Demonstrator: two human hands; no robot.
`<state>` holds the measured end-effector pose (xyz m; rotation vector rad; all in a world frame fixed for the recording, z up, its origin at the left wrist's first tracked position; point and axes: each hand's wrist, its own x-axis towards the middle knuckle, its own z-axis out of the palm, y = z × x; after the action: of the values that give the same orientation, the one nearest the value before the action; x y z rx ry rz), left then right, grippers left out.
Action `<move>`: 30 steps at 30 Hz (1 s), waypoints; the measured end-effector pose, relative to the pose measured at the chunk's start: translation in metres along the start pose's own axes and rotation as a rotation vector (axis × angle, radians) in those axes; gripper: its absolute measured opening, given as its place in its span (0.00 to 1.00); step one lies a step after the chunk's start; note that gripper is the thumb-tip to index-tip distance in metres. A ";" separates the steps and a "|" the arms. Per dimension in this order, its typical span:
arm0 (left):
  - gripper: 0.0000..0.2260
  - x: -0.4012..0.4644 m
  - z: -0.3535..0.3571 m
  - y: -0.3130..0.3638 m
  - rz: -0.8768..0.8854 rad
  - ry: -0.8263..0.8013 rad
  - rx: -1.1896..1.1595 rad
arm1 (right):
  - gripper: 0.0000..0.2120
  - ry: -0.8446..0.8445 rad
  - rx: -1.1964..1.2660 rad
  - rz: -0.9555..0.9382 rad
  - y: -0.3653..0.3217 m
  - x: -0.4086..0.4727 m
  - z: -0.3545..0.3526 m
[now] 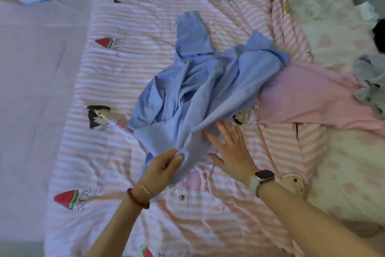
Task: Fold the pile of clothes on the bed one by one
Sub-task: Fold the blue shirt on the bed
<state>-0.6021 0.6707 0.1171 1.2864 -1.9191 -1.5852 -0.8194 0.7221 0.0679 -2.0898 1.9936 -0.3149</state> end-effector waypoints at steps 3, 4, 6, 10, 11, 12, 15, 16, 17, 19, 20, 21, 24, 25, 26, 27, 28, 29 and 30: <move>0.14 -0.034 -0.007 -0.003 -0.012 -0.132 -0.001 | 0.41 0.003 0.067 0.037 -0.020 -0.014 -0.006; 0.14 -0.042 -0.010 -0.001 -0.004 -0.163 -0.001 | 0.41 -0.015 0.092 0.055 -0.027 -0.014 -0.007; 0.14 -0.056 -0.019 0.000 0.003 -0.169 -0.024 | 0.29 -0.061 0.053 -0.004 -0.044 -0.010 -0.009; 0.18 -0.079 -0.048 -0.016 -0.052 0.082 0.046 | 0.11 -0.418 0.125 -0.044 -0.086 -0.022 -0.012; 0.18 -0.086 -0.057 -0.024 -0.076 0.135 0.100 | 0.10 -0.538 0.178 -0.010 -0.097 -0.035 -0.011; 0.18 -0.094 -0.064 -0.032 -0.109 0.157 0.171 | 0.10 -0.629 0.199 -0.001 -0.106 -0.050 -0.008; 0.17 -0.112 -0.074 -0.052 -0.271 0.005 0.394 | 0.10 -0.838 0.268 -0.041 -0.128 -0.097 0.002; 0.17 -0.115 -0.072 -0.058 -0.306 -0.072 0.446 | 0.10 -0.890 0.307 -0.005 -0.129 -0.107 0.006; 0.14 -0.114 -0.069 -0.064 -0.322 -0.114 0.478 | 0.13 -0.904 0.348 0.060 -0.126 -0.112 0.008; 0.09 -0.107 -0.060 -0.068 -0.305 -0.107 0.489 | 0.17 -0.823 0.420 0.251 -0.113 -0.115 0.008; 0.10 -0.101 -0.054 -0.067 -0.285 -0.092 0.479 | 0.18 -0.727 0.468 0.341 -0.105 -0.113 0.007; 0.11 -0.093 -0.046 -0.064 -0.257 -0.077 0.474 | 0.18 -0.597 0.499 0.412 -0.096 -0.109 0.004; 0.16 -0.064 -0.017 -0.051 -0.136 -0.091 0.503 | 0.17 -0.226 0.481 0.587 -0.061 -0.088 -0.004; 0.16 -0.052 -0.008 -0.045 -0.097 -0.105 0.523 | 0.17 -0.139 0.468 0.630 -0.049 -0.079 -0.009; 0.16 -0.040 0.001 -0.038 -0.065 -0.118 0.548 | 0.17 -0.071 0.439 0.655 -0.035 -0.070 -0.012; 0.16 -0.029 0.008 -0.031 -0.037 -0.127 0.568 | 0.17 -0.009 0.390 0.663 -0.021 -0.060 -0.015; 0.16 -0.017 0.015 -0.024 -0.010 -0.125 0.578 | 0.17 0.039 0.328 0.656 -0.006 -0.051 -0.019; 0.16 -0.006 0.021 -0.016 0.005 -0.119 0.576 | 0.19 0.062 0.271 0.643 0.007 -0.041 -0.022; 0.16 0.003 0.025 -0.009 0.012 -0.110 0.572 | 0.21 0.052 0.226 0.633 0.020 -0.031 -0.022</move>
<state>-0.6182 0.6835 0.0996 1.4028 -2.5617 -1.1532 -0.8469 0.7519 0.0828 -1.2443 2.3848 -0.4423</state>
